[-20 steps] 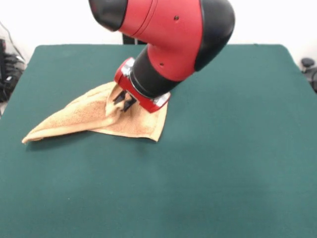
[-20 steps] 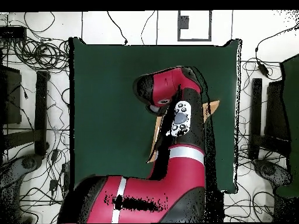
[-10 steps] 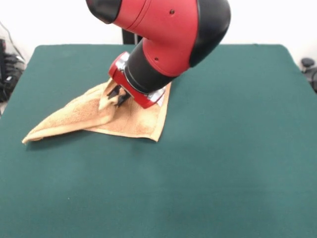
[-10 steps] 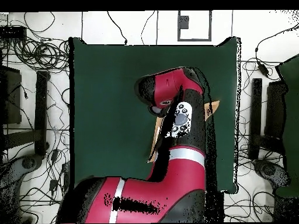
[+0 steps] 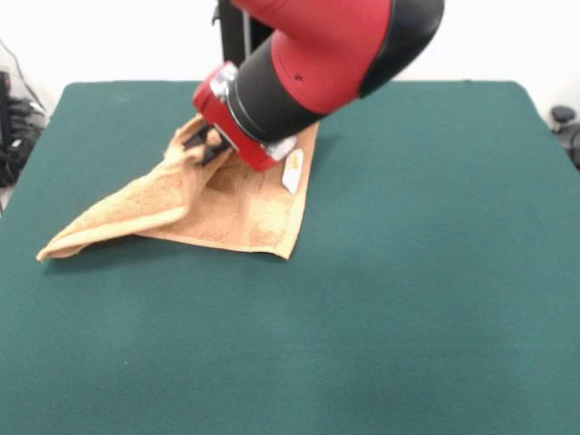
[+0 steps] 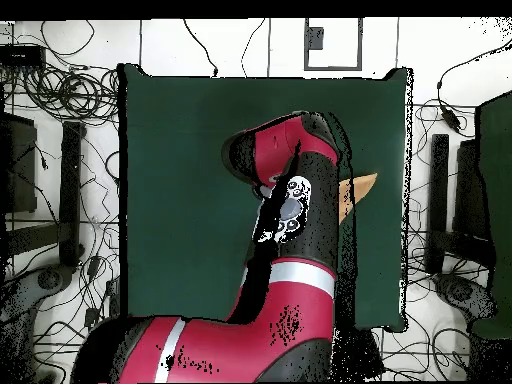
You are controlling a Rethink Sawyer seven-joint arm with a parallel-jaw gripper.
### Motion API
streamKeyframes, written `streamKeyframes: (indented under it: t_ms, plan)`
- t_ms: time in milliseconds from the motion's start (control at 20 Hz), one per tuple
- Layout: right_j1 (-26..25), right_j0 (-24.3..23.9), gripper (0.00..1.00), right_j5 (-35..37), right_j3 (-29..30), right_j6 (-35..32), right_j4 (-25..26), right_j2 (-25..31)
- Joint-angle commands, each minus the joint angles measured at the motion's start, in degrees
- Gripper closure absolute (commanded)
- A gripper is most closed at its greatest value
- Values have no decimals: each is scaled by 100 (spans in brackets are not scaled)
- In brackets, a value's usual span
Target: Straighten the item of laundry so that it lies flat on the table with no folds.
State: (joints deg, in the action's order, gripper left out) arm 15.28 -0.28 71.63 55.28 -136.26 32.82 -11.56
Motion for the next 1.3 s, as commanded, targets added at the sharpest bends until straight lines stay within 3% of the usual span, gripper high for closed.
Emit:
streamKeyframes:
  t_ms: [50,350,800,1300]
  plan:
    - [357,154,100,635,959,1080,336,-197]
    - [516,62,100,400,1262,1182,397,-122]
    - [543,70,100,477,1144,1451,731,-132]
    - [524,135,100,269,1321,561,769,-209]
